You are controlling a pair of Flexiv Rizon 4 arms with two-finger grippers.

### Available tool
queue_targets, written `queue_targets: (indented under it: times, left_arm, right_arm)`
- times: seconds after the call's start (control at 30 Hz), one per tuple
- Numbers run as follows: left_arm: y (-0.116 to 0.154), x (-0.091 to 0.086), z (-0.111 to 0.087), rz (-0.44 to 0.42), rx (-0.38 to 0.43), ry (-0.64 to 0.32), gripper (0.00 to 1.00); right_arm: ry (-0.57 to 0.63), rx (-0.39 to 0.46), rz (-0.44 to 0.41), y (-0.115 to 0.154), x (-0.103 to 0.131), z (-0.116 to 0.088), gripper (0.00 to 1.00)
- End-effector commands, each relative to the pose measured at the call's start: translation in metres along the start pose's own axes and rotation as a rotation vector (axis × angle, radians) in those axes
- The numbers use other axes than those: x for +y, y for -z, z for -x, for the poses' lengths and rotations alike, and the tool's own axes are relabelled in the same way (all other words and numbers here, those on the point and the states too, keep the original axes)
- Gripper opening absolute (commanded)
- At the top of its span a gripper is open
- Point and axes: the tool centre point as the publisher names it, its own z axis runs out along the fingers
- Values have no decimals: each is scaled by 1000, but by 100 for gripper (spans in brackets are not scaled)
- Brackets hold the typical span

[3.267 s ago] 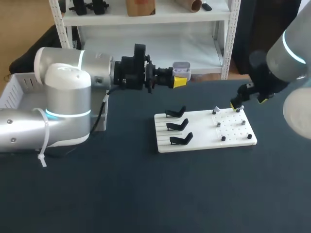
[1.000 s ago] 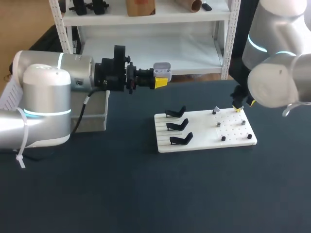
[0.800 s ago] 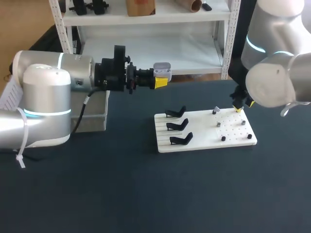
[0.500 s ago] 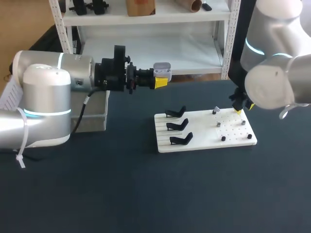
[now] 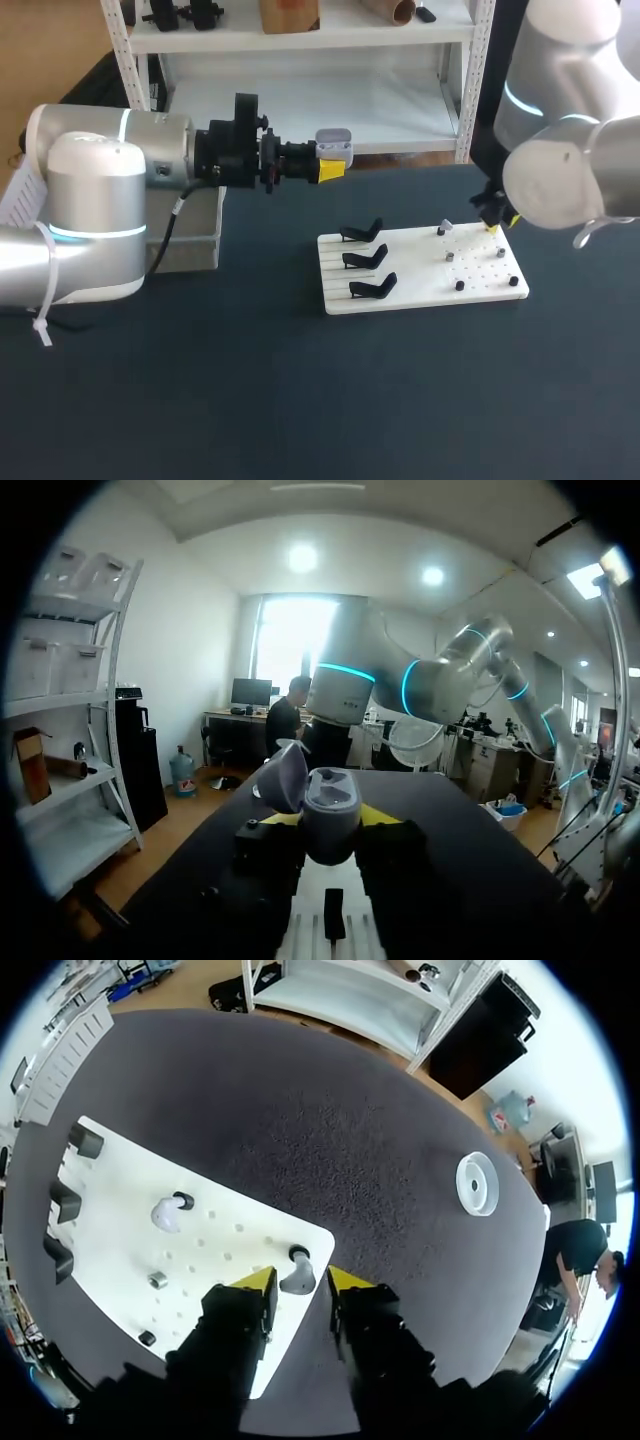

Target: Pick up each earbud case from the left stands, insert the matching earbuds, close the lid, and place the case in the box.

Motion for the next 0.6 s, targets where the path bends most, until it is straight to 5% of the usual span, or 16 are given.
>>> queue_targets:
  times: [0.03, 0.2, 0.6]
  left_arm:
    - [0, -2, -1, 5, -2, -1, 0]
    - [0, -2, -1, 5, -2, -1, 0]
    - [0, -2, -1, 5, -2, -1, 0]
  right_arm:
    - [-4, 2, -9, 0, 1, 0, 12]
    - [-9, 9, -15, 1, 1, -2, 0]
    - [-20, 12, -63, 59, 4, -6, 0]
